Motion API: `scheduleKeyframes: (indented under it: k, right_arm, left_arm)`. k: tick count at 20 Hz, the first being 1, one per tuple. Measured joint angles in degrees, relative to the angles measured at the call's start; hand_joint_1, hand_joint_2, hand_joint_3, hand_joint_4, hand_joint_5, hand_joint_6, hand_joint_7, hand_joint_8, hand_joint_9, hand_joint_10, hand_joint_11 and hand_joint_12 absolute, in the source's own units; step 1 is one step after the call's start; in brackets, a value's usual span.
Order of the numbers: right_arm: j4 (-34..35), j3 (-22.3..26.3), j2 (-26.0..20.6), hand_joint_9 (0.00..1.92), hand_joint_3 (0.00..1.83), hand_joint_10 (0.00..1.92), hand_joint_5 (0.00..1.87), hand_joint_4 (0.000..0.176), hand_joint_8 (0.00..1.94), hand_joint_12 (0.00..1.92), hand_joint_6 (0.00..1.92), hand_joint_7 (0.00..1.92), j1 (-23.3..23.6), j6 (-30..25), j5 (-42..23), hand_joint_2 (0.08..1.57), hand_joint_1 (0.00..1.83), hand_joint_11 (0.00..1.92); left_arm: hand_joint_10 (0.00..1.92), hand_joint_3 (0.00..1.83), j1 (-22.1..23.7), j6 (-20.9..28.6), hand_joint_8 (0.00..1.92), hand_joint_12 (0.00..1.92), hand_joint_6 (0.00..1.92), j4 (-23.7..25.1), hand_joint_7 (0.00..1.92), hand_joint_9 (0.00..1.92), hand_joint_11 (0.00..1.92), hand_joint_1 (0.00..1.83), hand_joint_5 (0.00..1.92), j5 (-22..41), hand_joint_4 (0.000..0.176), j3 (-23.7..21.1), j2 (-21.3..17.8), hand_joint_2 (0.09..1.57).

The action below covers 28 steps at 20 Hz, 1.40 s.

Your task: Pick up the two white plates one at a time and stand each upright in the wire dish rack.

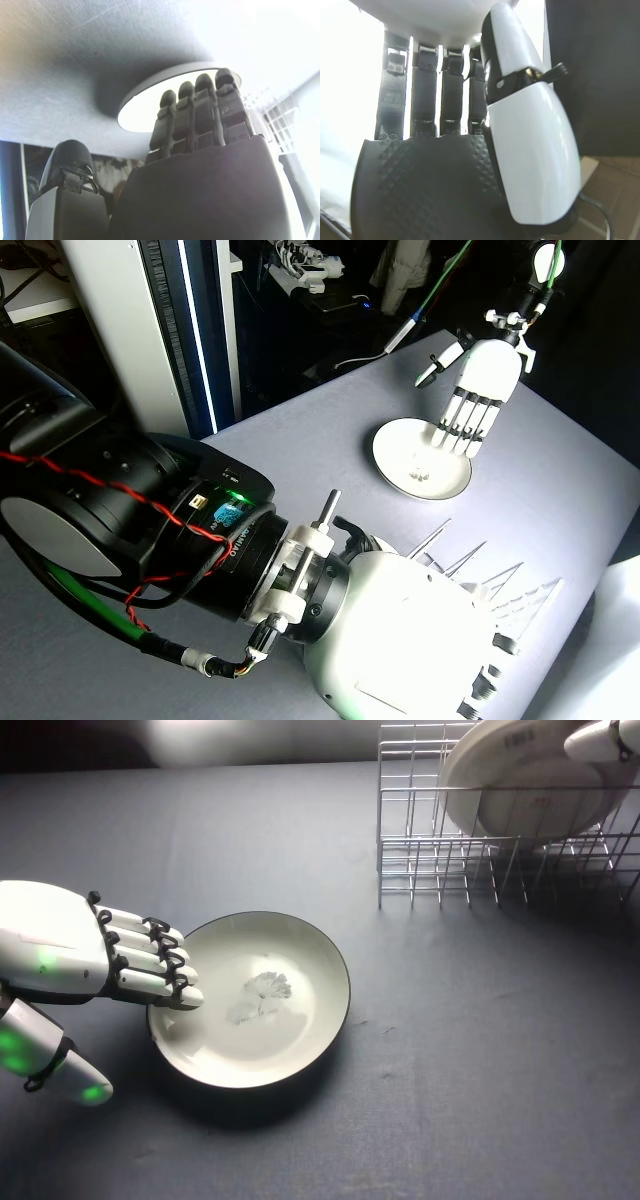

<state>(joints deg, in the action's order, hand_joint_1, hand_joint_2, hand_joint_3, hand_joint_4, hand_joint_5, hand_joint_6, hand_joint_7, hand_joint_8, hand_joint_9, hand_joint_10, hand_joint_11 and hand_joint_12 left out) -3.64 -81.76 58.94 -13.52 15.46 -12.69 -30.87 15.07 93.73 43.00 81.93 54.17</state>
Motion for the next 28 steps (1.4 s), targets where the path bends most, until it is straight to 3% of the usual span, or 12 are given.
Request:
scheduleKeyframes:
  k: [5, 9, 10, 14, 15, 17, 19, 22, 25, 28]
  right_arm:
    - [0.0, 0.9, -0.1, 0.72, 0.0, 0.0, 0.7, 0.0, 0.0, 0.94, 0.0, 0.73, 1.7, 0.0, -0.9, 1.12, 1.21, 0.35]
    - [-3.3, 3.9, -0.1, 0.44, 0.0, 0.0, 0.49, 0.0, 0.0, 1.1, 0.0, 0.49, 4.9, 0.0, -1.8, 1.13, 1.17, 0.03]
    - [-5.3, 4.9, -0.1, 0.39, 0.0, 0.0, 0.45, 0.0, 0.0, 1.05, 0.0, 0.44, 5.3, 0.0, -2.4, 1.12, 1.15, 0.0]
    - [-18.3, 7.6, -0.1, 0.05, 0.0, 0.0, 0.14, 0.0, 0.0, 0.31, 0.0, 0.08, 5.2, -0.1, -7.7, 1.06, 1.14, 0.0]
    - [-20.1, 8.7, -0.2, 0.01, 0.0, 0.0, 0.05, 0.0, 0.0, 0.25, 0.0, 0.02, 5.2, -0.1, -8.8, 0.99, 1.21, 0.0]
    - [-28.4, 9.7, -0.1, 0.0, 0.0, 0.0, 0.0, 0.0, 0.0, 0.35, 0.0, 0.0, 4.8, -0.2, -12.7, 0.93, 1.29, 0.0]
    - [-35.9, 11.3, -0.2, 0.0, 0.0, 0.0, 0.0, 0.0, 0.0, 0.07, 0.0, 0.0, 3.9, -0.2, -17.0, 0.94, 1.36, 0.0]
    - [-46.1, 12.5, -0.1, 0.0, 0.01, 0.0, 0.0, 0.0, 0.0, 0.0, 0.0, 0.0, 2.8, -0.1, -22.3, 0.96, 1.42, 0.0]
    - [-49.1, 13.1, 0.1, 0.0, 0.02, 0.0, 0.0, 0.0, 0.0, 0.0, 0.0, 0.0, 1.4, 1.4, -24.4, 1.02, 1.56, 0.0]
    - [-51.6, 13.3, 0.1, 0.0, 0.03, 0.0, 0.0, 0.0, 0.0, 0.0, 0.0, 0.0, 0.3, 2.3, -25.2, 1.08, 1.58, 0.01]
  left_arm:
    - [0.0, 0.0, -0.1, 0.0, 0.0, 0.0, 0.01, 0.0, 0.06, 0.03, 0.01, 0.0, 0.06, -0.2, 0.0, 0.3, 0.0, 1.15]
    - [0.01, 0.0, -0.1, 0.0, 0.01, 0.01, 0.01, -0.1, 0.07, 0.04, 0.01, 0.0, 0.07, -0.3, 0.0, 0.3, 0.3, 1.16]
    - [0.01, 0.0, -0.2, 0.0, 0.01, 0.01, 0.01, -0.1, 0.07, 0.04, 0.02, 0.0, 0.06, -0.3, 0.0, 0.3, 0.3, 1.16]
    - [0.0, 0.0, -0.8, 0.0, 0.0, 0.01, 0.0, -0.4, 0.04, 0.02, 0.01, 0.0, 0.05, -0.3, 0.0, 0.3, 0.3, 1.15]
    - [0.01, 0.0, -1.0, 0.0, 0.01, 0.01, 0.0, -0.5, 0.05, 0.03, 0.02, 0.0, 0.05, -0.2, 0.0, 0.3, 0.3, 1.15]
    - [0.01, 0.0, -1.6, 0.0, 0.01, 0.01, 0.01, -1.0, 0.05, 0.03, 0.02, 0.0, 0.06, -0.1, 0.0, 0.3, 0.3, 1.16]
    - [0.01, 0.0, -2.4, 0.0, 0.01, 0.02, 0.01, -1.4, 0.07, 0.05, 0.03, 0.0, 0.07, -0.2, 0.0, 0.4, 0.7, 1.16]
    - [0.0, 0.0, -3.9, 0.3, 0.0, 0.0, 0.0, -2.2, 0.02, 0.0, 0.0, 0.0, 0.02, -0.9, 0.0, 0.5, 0.8, 1.16]
    - [0.01, 0.0, -6.0, 1.4, 0.01, 0.01, 0.01, -2.7, 0.04, 0.03, 0.01, 0.0, 0.05, -1.0, 0.0, 0.5, 0.9, 1.15]
    - [0.02, 0.0, -7.1, 1.3, 0.01, 0.02, 0.01, -3.4, 0.06, 0.05, 0.04, 0.0, 0.07, -0.9, 0.0, 0.5, 0.9, 1.15]
